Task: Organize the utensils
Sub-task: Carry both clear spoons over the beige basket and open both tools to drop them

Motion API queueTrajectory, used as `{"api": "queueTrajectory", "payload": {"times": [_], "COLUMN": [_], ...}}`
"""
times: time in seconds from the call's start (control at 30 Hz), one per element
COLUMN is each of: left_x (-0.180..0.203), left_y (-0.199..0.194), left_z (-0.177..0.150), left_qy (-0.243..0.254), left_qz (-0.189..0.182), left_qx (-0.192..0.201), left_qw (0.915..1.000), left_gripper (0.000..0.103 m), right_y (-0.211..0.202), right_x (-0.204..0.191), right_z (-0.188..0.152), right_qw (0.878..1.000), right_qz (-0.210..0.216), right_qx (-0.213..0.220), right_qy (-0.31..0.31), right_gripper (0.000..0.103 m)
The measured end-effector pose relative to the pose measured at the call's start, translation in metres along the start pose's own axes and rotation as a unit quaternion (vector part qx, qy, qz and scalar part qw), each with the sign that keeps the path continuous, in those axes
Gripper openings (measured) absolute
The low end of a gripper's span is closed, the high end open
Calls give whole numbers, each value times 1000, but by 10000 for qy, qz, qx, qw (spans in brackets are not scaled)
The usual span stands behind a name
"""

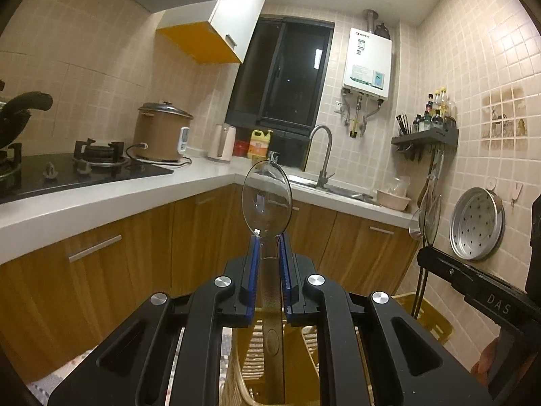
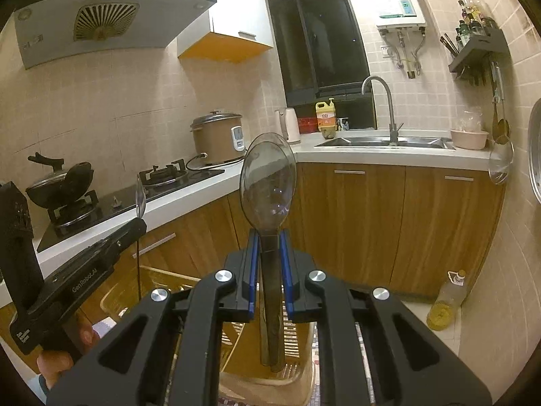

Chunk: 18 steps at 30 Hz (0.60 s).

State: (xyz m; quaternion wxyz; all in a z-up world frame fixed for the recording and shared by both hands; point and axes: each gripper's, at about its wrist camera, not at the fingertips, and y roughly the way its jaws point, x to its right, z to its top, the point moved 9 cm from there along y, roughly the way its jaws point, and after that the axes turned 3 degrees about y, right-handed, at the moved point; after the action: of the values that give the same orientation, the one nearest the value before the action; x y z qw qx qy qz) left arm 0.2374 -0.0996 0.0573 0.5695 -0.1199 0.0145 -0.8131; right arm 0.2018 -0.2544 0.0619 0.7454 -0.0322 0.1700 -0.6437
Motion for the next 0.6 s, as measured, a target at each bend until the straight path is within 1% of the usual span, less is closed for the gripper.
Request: {"api": "queueTrajectory", "payload": {"times": [0.1, 0.23, 0.4, 0.43, 0.47, 0.5, 0.57, 0.6], "left_x": [0, 0, 1, 1, 1, 0, -1, -1], "left_y": [-4, -6, -4, -6, -7, -11, -20, -25], "left_z": [2, 1, -4, -5, -6, -6, -5, -5], "left_qy": [13, 21, 85, 68, 46, 18, -6, -15], "left_qz": [-7, -32, -60, -70, -102, -136, -214, -262], "left_qx": [20, -9, -161, -197, -228, -251, -281, -293], "left_qw": [10000, 10000, 9998, 9998, 9997, 9996, 9994, 9992], "left_gripper": [10, 10, 12, 14, 21, 25, 27, 29], "right_y": [-3, 0, 0, -2, -5, -8, -18, -23], "right_x": [1, 5, 9, 10, 11, 11, 11, 11], "right_z": [0, -6, -12, -14, -16, -17, -18, -19], "right_qw": [10000, 9999, 9995, 9994, 9992, 9991, 9988, 9987], "right_qz": [-2, -19, 59, 69, 90, 100, 170, 180], "right_qx": [10, -95, -215, -254, -286, -302, -329, -345], "right_qy": [22, 67, 214, 246, 269, 283, 326, 323], "right_gripper": [11, 11, 11, 11, 11, 11, 12, 14]}}
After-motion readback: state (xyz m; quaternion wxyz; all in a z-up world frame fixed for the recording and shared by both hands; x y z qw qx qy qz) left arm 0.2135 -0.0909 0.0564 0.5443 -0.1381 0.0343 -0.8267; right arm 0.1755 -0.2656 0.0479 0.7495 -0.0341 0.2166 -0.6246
